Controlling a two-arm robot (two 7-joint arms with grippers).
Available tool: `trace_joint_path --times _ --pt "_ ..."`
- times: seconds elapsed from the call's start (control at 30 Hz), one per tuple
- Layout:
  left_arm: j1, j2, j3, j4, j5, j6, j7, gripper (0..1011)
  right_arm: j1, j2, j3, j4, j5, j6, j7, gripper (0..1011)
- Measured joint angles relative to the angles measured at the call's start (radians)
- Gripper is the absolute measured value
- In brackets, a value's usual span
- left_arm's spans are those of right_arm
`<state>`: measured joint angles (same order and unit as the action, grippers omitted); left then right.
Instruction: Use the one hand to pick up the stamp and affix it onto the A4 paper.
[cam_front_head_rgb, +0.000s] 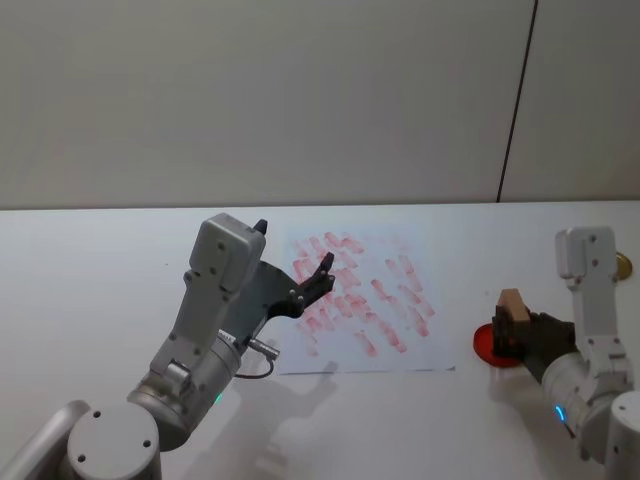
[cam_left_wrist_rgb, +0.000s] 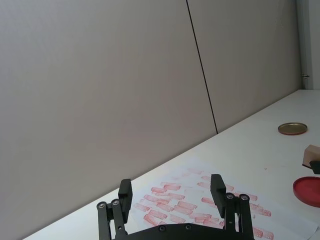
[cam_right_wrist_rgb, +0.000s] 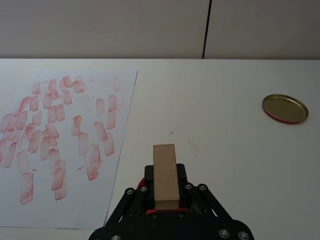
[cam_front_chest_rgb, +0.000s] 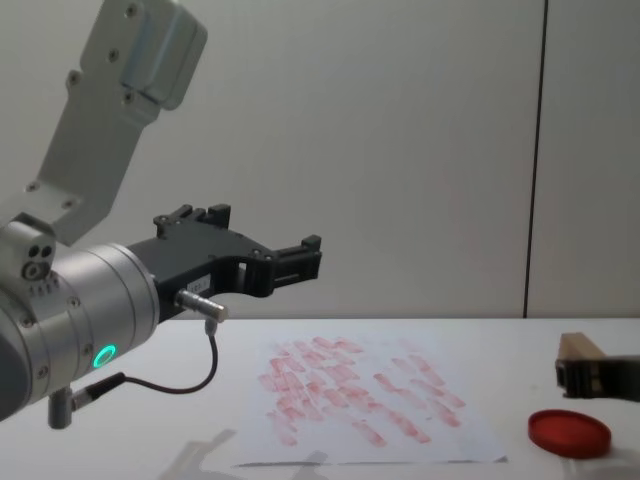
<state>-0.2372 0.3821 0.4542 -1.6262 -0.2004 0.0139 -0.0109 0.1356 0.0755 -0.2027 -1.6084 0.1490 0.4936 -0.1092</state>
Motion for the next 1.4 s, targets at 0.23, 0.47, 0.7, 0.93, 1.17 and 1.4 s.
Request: trace_joint_path --times 0.23,0.47,0.7,0.93,1.17,1.4 --pt "0.0 0.0 0.0 0.0 0.0 0.0 0.0 993 0.014 -0.004 0.006 0.037 0.007 -0.008 0.014 220" --pt "0.0 0.0 0.0 0.0 0.0 0.0 0.0 993 0.023 -0.008 0.01 0.063 0.013 -0.008 0.024 409" --pt "0.0 0.0 0.0 0.0 0.0 0.0 0.0 993 0.026 -0.01 0.014 0.072 0.017 -0.01 0.031 624" --pt "0.0 0.0 0.0 0.0 0.0 0.0 0.0 993 0.017 -0.009 0.013 0.052 0.005 -0.035 0.036 843" --pt "0.0 0.0 0.0 0.0 0.0 0.0 0.0 993 -0.007 0.001 0.009 0.006 -0.029 -0.079 0.039 1001" --pt "0.0 0.0 0.0 0.0 0.0 0.0 0.0 993 -0.041 0.017 0.006 -0.054 -0.073 -0.133 0.042 1001"
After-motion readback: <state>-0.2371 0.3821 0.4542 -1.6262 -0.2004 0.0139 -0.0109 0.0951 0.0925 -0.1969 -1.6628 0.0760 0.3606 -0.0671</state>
